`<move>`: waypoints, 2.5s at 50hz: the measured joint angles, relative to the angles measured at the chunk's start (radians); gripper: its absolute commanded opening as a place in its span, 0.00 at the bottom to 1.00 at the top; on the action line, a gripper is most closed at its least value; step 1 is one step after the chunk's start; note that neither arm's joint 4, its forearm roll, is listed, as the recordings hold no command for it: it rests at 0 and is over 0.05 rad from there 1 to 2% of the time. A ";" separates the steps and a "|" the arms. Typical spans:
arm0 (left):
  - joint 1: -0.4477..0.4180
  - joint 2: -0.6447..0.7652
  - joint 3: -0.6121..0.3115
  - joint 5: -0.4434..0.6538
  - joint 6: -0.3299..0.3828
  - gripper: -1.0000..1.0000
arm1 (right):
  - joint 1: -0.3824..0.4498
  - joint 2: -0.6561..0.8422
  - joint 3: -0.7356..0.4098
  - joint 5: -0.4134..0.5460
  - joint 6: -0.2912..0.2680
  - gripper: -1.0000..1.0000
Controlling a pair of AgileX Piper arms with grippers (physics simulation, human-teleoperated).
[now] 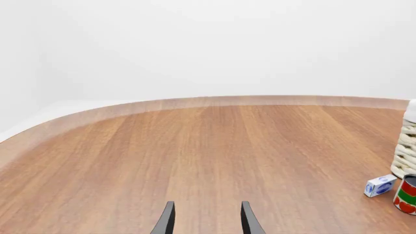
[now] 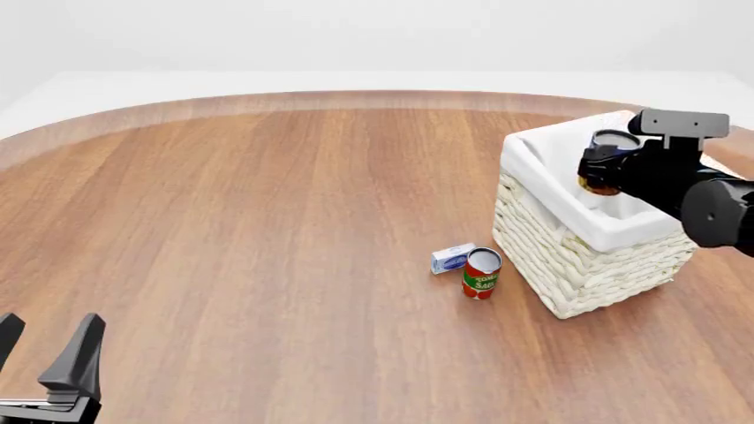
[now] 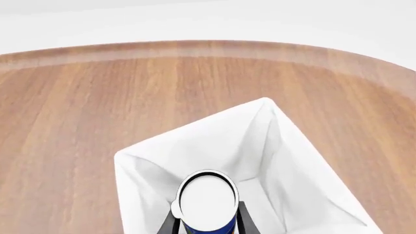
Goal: Pick up the alphabet soup and the cream cheese box, and put them in the basket.
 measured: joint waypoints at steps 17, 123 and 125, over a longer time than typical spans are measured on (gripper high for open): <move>0.000 -0.002 0.000 0.002 0.000 1.00 | -0.007 -0.004 -0.009 0.004 0.007 1.00; 0.000 -0.004 -0.001 0.004 0.000 1.00 | 0.433 0.173 -0.620 0.502 -0.386 1.00; 0.000 -0.003 -0.001 0.004 0.000 1.00 | 0.444 0.184 -0.636 0.521 -0.395 1.00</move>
